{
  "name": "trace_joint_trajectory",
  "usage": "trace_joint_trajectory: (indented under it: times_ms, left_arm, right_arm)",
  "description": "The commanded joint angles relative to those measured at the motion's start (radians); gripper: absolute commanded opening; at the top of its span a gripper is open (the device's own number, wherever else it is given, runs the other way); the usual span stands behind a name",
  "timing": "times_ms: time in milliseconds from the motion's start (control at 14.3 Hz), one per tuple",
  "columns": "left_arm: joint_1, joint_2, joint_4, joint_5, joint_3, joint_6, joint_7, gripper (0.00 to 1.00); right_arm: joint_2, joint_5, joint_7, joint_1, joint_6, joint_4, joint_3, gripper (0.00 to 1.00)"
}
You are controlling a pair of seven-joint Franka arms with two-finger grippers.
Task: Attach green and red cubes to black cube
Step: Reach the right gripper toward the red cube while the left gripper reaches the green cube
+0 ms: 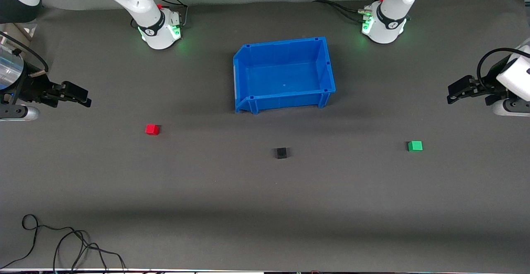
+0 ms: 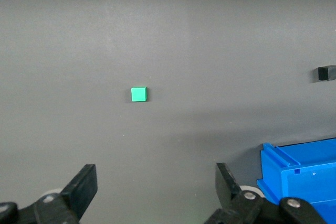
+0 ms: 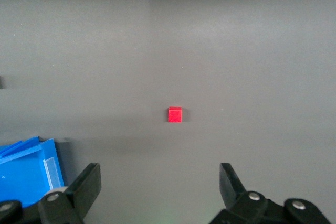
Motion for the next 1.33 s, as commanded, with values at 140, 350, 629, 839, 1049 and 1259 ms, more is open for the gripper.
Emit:
trace_joint_trajectory:
  times_ms: [140,350,629,839,1049,1259]
  left_arm:
    - [0.012,-0.001,0.022,0.023,-0.01,-0.032,0.011,1.0]
    - [0.012,-0.003,0.028,0.027,-0.01,-0.048,-0.003,1.0]
    - [0.028,-0.003,0.053,0.026,-0.002,-0.157,-0.119,1.0]
    - [0.067,-0.003,0.056,0.01,0.006,-0.172,-0.277,1.0]
    - [0.081,0.009,0.044,0.004,0.006,-0.164,-0.596,1.0]
    - [0.155,0.034,0.035,-0.138,0.006,-0.125,-0.857,1.0]
  right_arm:
    - [-0.003,0.01,-0.01,0.006,-0.015,0.009,-0.006,1.0]
    - [0.0,0.006,0.06,0.005,0.031,-0.007,-0.003,1.0]
    - [-0.006,0.007,0.263,0.005,0.04,-0.063,-0.003,1.0]
    - [0.002,0.003,0.328,-0.003,0.127,-0.163,-0.006,1.0]
    - [0.031,-0.006,0.349,-0.004,0.253,-0.218,-0.017,0.99]
    - [0.058,-0.008,0.548,-0.003,0.252,-0.246,-0.023,1.0]
